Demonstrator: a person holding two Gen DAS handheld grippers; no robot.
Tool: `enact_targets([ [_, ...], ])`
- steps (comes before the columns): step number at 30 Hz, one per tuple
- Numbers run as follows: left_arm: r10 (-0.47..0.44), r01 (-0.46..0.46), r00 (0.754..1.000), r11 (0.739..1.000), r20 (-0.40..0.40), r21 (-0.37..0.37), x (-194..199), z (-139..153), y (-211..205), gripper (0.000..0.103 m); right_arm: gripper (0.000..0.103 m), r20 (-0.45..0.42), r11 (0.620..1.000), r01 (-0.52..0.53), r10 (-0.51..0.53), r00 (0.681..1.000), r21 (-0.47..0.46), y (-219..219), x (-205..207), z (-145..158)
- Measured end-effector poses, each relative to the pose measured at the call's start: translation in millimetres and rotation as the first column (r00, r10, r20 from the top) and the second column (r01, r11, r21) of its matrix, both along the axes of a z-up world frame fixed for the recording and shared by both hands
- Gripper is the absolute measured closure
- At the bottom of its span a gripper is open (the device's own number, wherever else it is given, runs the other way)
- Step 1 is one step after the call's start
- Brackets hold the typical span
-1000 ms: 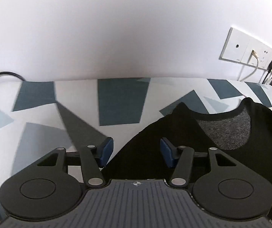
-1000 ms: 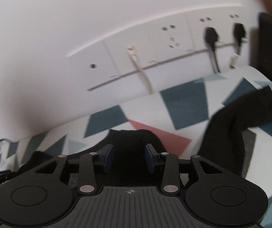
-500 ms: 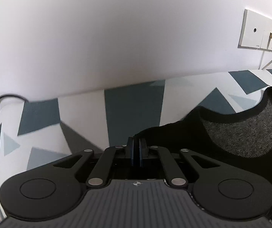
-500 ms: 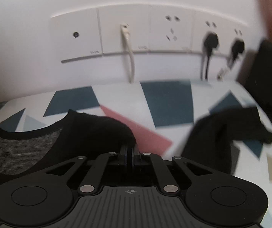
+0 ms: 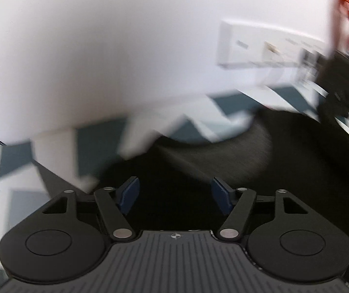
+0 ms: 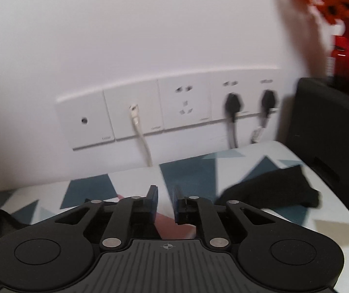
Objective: Fold clothes
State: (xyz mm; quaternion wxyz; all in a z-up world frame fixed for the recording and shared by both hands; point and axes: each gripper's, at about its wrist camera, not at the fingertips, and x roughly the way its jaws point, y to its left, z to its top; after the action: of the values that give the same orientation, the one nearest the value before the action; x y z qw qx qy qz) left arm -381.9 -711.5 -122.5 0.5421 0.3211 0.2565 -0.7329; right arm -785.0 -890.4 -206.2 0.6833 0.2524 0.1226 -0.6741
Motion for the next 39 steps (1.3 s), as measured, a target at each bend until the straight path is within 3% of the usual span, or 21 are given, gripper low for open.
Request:
enact_targets([
  [3, -0.061, 0.060, 0.998, 0.997, 0.016, 0.042, -32.6, -14.1, 25.6, 0.029, 0.084, 0.015, 0.992, 0.123, -0.123, 0.992, -0.008, 27.3, -35.0, -8.6],
  [6, -0.057, 0.052, 0.995, 0.997, 0.076, 0.065, -57.0, -30.1, 38.1, 0.022, 0.082, 0.054, 0.961, 0.274, -0.276, 0.960, 0.028, 33.1, -69.9, -18.4],
  [10, 0.032, -0.038, 0.998, 0.995, 0.062, 0.097, -62.7, -39.2, 41.6, 0.013, 0.074, 0.082, 0.951, 0.307, -0.310, 0.947, 0.049, 15.3, -91.1, -29.8],
  [14, 0.119, -0.125, 0.991, 0.987, 0.065, 0.101, -59.2, -43.7, 44.7, 0.000, 0.074, 0.113, 0.941, 0.331, -0.338, 0.934, 0.076, -3.6, -110.7, -42.2],
  [18, 0.153, -0.159, 0.986, 0.983, 0.066, 0.093, -58.4, -44.0, 46.3, 0.000, 0.071, 0.157, 0.949, 0.274, -0.298, 0.942, 0.159, -27.2, -103.7, -62.3],
  [21, 0.169, -0.176, 0.983, 0.978, 0.072, 0.111, -58.7, -42.4, 44.2, 0.000, 0.053, 0.099, 0.961, 0.226, -0.243, 0.965, 0.162, -38.1, -85.8, -70.8],
  [22, 0.170, -0.178, 0.983, 0.977, 0.074, 0.118, -58.7, -42.2, 43.3, 0.000, 0.054, 0.063, 0.968, 0.203, -0.214, 0.975, 0.148, -40.2, -77.8, -71.3],
  [24, 0.173, -0.182, 0.982, 0.975, 0.079, 0.131, -58.8, -41.9, 41.5, 0.000, 0.077, 0.008, 0.982, 0.141, -0.143, 0.990, 0.127, -40.5, -64.3, -70.6],
  [25, 0.175, -0.185, 0.981, 0.973, 0.081, 0.138, -58.9, -41.9, 40.5, 0.000, 0.097, 0.012, 0.986, 0.117, -0.119, 0.993, 0.118, -39.6, -62.5, -70.8],
  [27, 0.180, -0.191, 0.980, 0.970, 0.085, 0.151, -59.3, -41.8, 38.9, 0.000, 0.101, 0.057, 0.984, 0.145, -0.152, 0.987, 0.102, -32.8, -68.9, -65.6],
  [31, 0.202, -0.215, 0.975, 0.963, 0.089, 0.165, -60.1, -41.9, 38.3, 0.000, 0.101, 0.186, 0.957, 0.288, -0.285, 0.940, 0.012, 0.3, -103.1, -39.5],
  [33, 0.211, -0.224, 0.973, 0.960, 0.090, 0.169, -60.5, -41.9, 38.1, 0.000, 0.097, 0.238, 0.953, 0.304, -0.300, 0.924, 0.021, 10.1, -121.5, -33.2],
  [36, 0.216, -0.229, 0.972, 0.958, 0.091, 0.172, -60.5, -42.0, 37.9, 0.000, 0.073, 0.275, 0.947, 0.311, -0.321, 0.906, 0.080, 6.9, -144.4, -40.2],
  [39, 0.215, -0.228, 0.972, 0.958, 0.092, 0.174, -60.1, -42.0, 37.6, 0.000, 0.068, 0.309, 0.927, 0.354, -0.375, 0.874, 0.124, -0.4, -161.5, -48.7],
])
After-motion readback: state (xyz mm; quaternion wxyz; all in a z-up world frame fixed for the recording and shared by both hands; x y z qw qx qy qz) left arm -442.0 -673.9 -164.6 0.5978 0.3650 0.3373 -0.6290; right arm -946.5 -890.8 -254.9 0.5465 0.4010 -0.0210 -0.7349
